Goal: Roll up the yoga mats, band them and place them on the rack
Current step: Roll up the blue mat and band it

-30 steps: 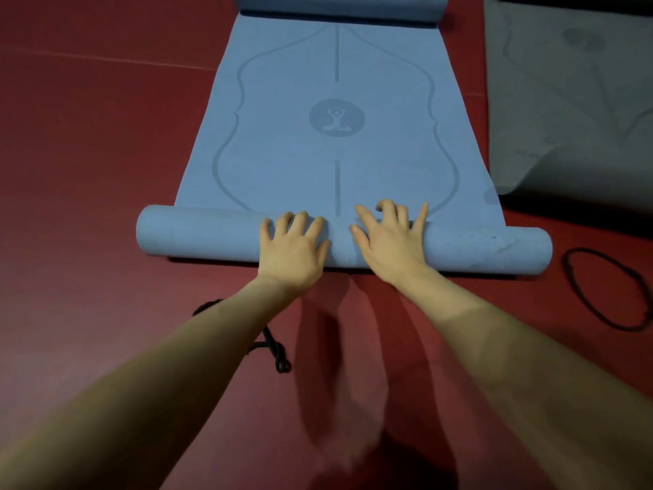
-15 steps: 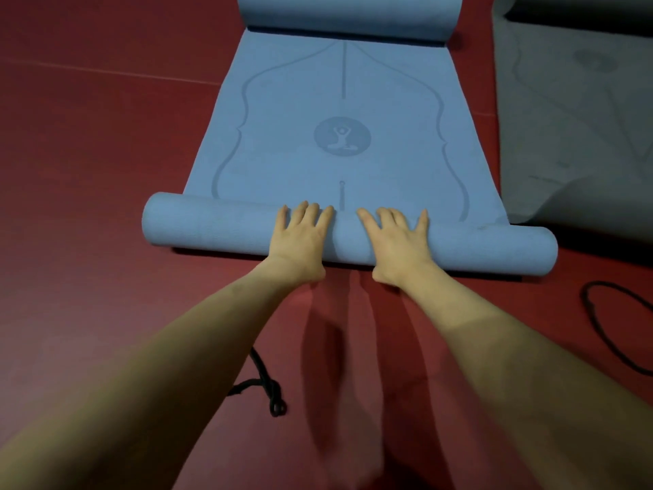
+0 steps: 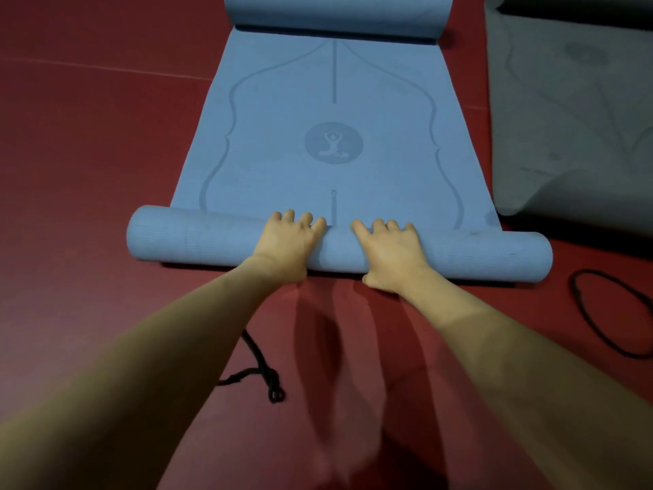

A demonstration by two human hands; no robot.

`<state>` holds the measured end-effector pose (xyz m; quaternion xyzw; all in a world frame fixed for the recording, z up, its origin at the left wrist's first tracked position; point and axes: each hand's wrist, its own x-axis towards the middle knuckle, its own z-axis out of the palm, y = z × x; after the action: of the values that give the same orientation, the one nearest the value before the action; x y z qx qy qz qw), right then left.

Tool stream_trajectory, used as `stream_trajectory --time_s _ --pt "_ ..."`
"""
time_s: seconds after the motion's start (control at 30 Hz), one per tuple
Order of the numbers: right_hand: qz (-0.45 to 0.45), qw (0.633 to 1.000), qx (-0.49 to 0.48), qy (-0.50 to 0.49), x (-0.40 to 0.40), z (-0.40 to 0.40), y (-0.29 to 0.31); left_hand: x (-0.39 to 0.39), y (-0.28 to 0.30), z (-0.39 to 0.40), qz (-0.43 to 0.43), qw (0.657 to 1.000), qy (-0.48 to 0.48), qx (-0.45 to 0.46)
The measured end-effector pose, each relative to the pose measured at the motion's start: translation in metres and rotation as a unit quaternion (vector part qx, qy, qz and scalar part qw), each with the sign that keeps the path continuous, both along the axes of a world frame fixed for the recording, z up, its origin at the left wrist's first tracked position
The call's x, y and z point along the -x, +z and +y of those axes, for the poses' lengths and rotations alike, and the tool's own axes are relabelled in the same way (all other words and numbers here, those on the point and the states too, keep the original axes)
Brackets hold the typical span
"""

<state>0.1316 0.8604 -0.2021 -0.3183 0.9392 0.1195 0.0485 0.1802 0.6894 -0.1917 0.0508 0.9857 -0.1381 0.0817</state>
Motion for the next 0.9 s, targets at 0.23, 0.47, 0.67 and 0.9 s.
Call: stream_trajectory --time_s 0.23,0.47,0.67,0.9 --pt "-0.014 0.998 -0.015 0.058 -0.046 0.014 0.009 -0.055 0.005 0.010 -0.016 1.000 -0.010 -0.019" --pt "-0.063 0.994 -0.029 0.081 -0.088 0.023 0.020 -0.107 0.004 0.013 -0.015 0.998 -0.027 -0.047" --pt "-0.132 0.984 -0.044 0.109 -0.109 0.035 0.031 -0.131 0.009 0.013 -0.064 0.990 -0.043 -0.122" --pt "-0.232 0.971 0.005 0.065 -0.101 0.036 0.030 -0.124 0.018 -0.003 -0.177 0.944 0.008 -0.280"
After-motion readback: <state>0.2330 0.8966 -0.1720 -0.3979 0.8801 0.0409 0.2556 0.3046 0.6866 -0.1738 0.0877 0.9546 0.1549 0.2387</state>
